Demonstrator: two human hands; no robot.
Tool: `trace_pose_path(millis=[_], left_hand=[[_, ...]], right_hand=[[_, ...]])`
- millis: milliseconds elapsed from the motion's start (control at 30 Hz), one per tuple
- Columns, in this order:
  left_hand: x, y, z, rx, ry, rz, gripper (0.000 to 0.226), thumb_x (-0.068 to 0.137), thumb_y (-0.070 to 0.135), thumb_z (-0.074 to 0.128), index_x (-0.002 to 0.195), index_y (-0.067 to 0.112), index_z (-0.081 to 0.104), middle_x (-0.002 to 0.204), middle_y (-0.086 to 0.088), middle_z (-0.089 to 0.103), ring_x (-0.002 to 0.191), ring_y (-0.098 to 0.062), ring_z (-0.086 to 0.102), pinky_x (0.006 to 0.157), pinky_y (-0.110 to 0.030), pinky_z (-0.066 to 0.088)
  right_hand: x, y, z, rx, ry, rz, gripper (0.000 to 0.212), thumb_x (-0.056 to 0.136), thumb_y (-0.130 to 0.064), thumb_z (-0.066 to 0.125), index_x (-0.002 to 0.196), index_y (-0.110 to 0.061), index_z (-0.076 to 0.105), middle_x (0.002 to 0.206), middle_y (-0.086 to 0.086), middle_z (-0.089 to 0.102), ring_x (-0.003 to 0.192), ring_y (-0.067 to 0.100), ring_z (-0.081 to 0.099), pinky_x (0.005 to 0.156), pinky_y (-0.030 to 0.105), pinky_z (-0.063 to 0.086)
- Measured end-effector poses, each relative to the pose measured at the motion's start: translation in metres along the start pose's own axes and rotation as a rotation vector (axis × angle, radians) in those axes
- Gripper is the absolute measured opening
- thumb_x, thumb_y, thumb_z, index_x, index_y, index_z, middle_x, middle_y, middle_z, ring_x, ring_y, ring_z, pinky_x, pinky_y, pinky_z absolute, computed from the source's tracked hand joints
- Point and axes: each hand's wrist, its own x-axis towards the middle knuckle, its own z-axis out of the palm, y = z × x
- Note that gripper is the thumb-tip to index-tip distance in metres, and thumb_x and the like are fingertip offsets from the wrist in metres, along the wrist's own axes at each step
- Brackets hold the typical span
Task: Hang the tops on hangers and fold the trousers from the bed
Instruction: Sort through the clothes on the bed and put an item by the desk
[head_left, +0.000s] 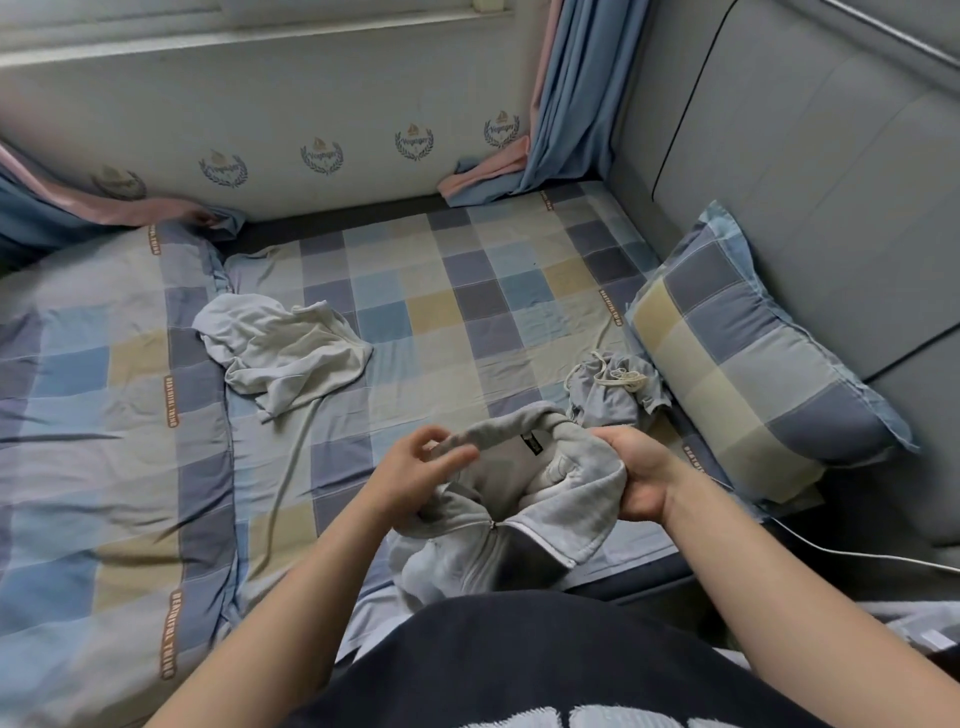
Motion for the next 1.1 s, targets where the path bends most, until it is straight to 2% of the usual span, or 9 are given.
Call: trace_pose_path(millis=[167, 367, 467, 533, 633, 767, 900, 1033, 1100], left_hand=[[0.004, -0.001, 0.002, 0.254, 0.059, 0.085, 0.029, 0.097, 0.035, 0.064, 0.080, 0.012, 0.069, 0.065, -0.003, 0.063, 0.057, -0.011, 0.054, 0.062, -0.031, 0.044], [0.008, -0.005, -0.002, -0.406, 0.104, -0.316, 0.040, 0.104, 0.034, 0.054, 0.083, 0.004, 0.070, 0.073, -0.011, 0.071, 0.071, -0.028, 0.067, 0.074, -0.039, 0.054], [0.007, 0.001, -0.004, -0.739, 0.041, -0.467, 0.037, 0.104, 0.032, 0.053, 0.089, 0.004, 0.073, 0.065, -0.013, 0.066, 0.051, -0.021, 0.064, 0.053, -0.030, 0.054], [0.008, 0.006, -0.005, -0.877, 0.040, -0.485, 0.035, 0.105, 0.033, 0.050, 0.092, 0.007, 0.070, 0.066, -0.009, 0.058, 0.052, -0.017, 0.055, 0.054, -0.029, 0.048], [0.004, 0.015, -0.001, -0.989, -0.004, -0.483, 0.033, 0.105, 0.031, 0.048, 0.093, 0.006, 0.066, 0.069, -0.006, 0.056, 0.058, -0.017, 0.056, 0.058, -0.028, 0.051], [-0.007, 0.026, 0.004, -0.955, -0.102, -0.450, 0.045, 0.107, 0.027, 0.044, 0.078, 0.002, 0.067, 0.066, -0.008, 0.061, 0.055, -0.017, 0.063, 0.053, -0.024, 0.054], [-0.013, 0.027, 0.005, -0.827, -0.167, -0.382, 0.059, 0.107, 0.022, 0.044, 0.059, 0.006, 0.074, 0.061, -0.009, 0.065, 0.052, -0.018, 0.066, 0.049, -0.023, 0.054], [-0.017, 0.025, 0.007, -0.833, -0.212, -0.377, 0.053, 0.106, 0.030, 0.046, 0.069, 0.006, 0.077, 0.065, -0.009, 0.068, 0.057, -0.018, 0.068, 0.053, -0.026, 0.056], [-0.018, 0.024, 0.003, -0.847, -0.203, -0.392, 0.049, 0.103, 0.041, 0.052, 0.085, 0.004, 0.079, 0.078, -0.013, 0.072, 0.071, -0.023, 0.071, 0.070, -0.033, 0.060]], right_hand=[[0.000, -0.014, -0.012, 0.042, 0.057, -0.049, 0.022, 0.096, -0.018, 0.047, 0.104, -0.002, 0.058, 0.092, 0.018, 0.056, 0.081, 0.028, 0.057, 0.083, 0.039, 0.048], [0.009, -0.013, -0.015, 0.101, 0.108, -0.045, 0.030, 0.102, -0.035, 0.047, 0.107, -0.008, 0.059, 0.093, 0.017, 0.055, 0.082, 0.029, 0.055, 0.083, 0.040, 0.047], [0.011, -0.003, -0.012, 0.005, 0.165, -0.090, 0.031, 0.097, -0.037, 0.059, 0.107, -0.009, 0.068, 0.090, 0.014, 0.063, 0.081, 0.027, 0.059, 0.080, 0.040, 0.050], [0.012, 0.008, -0.015, -0.190, 0.320, -0.154, 0.027, 0.090, -0.033, 0.069, 0.110, -0.015, 0.065, 0.099, 0.011, 0.065, 0.089, 0.025, 0.060, 0.079, 0.038, 0.049], [0.017, 0.032, -0.012, -0.509, 0.568, -0.167, 0.041, 0.083, -0.036, 0.080, 0.110, -0.023, 0.053, 0.108, -0.002, 0.063, 0.101, 0.019, 0.060, 0.077, 0.041, 0.052], [0.032, 0.047, 0.002, -0.704, 0.687, -0.183, 0.041, 0.086, -0.044, 0.074, 0.111, -0.016, 0.057, 0.102, 0.005, 0.066, 0.092, 0.028, 0.070, 0.076, 0.047, 0.062], [0.040, 0.032, 0.011, -0.731, 0.774, -0.296, 0.048, 0.085, -0.060, 0.066, 0.085, -0.013, 0.059, 0.087, 0.008, 0.061, 0.087, 0.028, 0.062, 0.079, 0.037, 0.050], [0.047, 0.028, 0.011, -0.772, 0.748, -0.143, 0.018, 0.089, -0.017, 0.067, 0.080, -0.008, 0.054, 0.081, 0.016, 0.056, 0.081, 0.034, 0.063, 0.065, 0.039, 0.052], [0.048, 0.034, 0.012, -0.609, 0.661, -0.141, 0.012, 0.094, 0.002, 0.056, 0.086, -0.008, 0.055, 0.083, 0.016, 0.056, 0.079, 0.031, 0.061, 0.061, 0.037, 0.055]])
